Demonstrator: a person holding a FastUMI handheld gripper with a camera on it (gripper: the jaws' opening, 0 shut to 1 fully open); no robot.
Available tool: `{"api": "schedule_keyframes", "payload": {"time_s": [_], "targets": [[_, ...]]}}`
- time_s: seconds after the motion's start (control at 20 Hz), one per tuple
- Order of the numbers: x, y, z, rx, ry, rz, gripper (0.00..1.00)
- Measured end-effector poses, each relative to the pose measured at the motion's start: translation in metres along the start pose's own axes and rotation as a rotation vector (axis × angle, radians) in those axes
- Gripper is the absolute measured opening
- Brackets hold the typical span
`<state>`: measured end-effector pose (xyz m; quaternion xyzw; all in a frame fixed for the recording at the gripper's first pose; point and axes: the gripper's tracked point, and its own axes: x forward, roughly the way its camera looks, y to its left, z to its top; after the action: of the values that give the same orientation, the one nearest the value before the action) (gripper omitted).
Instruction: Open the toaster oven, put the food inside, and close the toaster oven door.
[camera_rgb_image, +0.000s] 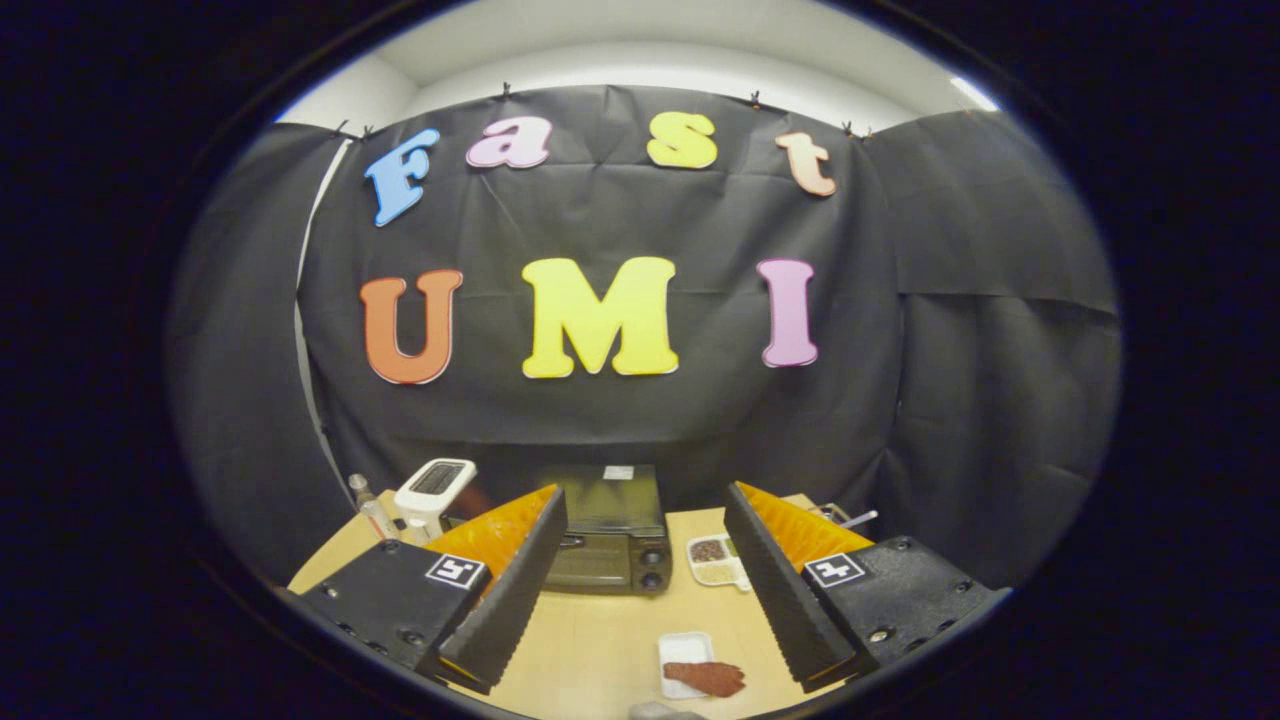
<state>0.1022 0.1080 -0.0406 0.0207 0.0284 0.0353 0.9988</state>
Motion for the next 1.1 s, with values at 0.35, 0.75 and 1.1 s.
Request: {"api": "schedule_keyframes", "payload": {"time_s": [0.35,0.75,1.1], "targets": [[0.12,0.073,-0.064,0.01,0.106,0.052,1.0],[0.194,0.109,-0.133,-0.065,0.243,0.02,1.0],[0.182,0.107,-0.147,-0.035,0.271,0.014,1.0]]}}
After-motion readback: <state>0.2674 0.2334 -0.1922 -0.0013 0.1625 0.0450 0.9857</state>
